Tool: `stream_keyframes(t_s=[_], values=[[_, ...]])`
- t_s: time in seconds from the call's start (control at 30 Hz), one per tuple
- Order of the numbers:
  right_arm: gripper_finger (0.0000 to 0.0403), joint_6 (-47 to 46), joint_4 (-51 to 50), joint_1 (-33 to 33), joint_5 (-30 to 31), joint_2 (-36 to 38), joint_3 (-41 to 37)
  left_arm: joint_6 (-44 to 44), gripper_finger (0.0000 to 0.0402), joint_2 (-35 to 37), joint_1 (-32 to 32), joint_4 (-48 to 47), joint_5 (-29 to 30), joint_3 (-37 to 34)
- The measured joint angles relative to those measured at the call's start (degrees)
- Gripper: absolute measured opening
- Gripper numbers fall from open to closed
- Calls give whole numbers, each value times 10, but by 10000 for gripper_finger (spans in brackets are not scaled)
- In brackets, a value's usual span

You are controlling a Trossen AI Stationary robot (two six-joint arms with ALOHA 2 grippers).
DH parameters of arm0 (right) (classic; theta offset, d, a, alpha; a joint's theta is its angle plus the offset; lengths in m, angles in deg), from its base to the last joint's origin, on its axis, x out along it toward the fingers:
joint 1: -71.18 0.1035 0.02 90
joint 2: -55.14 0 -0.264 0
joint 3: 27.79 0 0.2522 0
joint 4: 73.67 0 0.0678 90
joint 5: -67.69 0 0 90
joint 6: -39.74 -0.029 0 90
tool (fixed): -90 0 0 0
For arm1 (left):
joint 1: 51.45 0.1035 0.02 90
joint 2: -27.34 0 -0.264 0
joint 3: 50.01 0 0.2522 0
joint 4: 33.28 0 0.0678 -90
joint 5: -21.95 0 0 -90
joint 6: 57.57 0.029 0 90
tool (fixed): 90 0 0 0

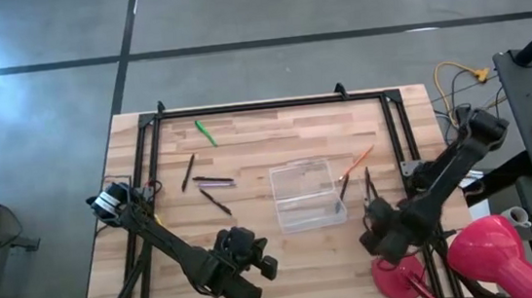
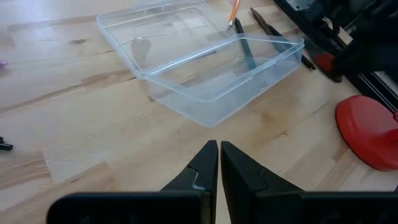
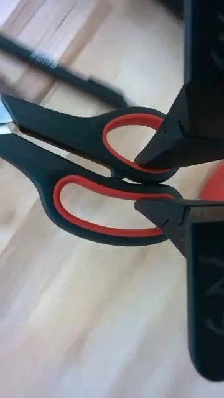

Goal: Pick & place school supplies into a supply box
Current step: Put the black scissors into the transparent supply box

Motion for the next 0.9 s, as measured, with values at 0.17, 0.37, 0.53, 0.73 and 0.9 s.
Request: stream_keyframes(t_s=[0.17, 0.37, 0.53, 0.73, 0.9], values=[[46, -5, -22, 11, 143, 56, 28, 0, 3, 0, 0, 0, 0, -8], [46, 145, -16, -95, 199, 93, 39, -1, 3, 0, 0, 21, -1, -22], [46, 366, 67, -224, 157, 80, 39, -2, 3, 0, 0, 46, -1, -27], [46, 619, 134, -313, 52, 15, 39, -2, 3, 0, 0, 59, 0, -29], [46, 785, 143, -309, -39, -38, 39, -2, 3, 0, 0, 65, 0, -31]])
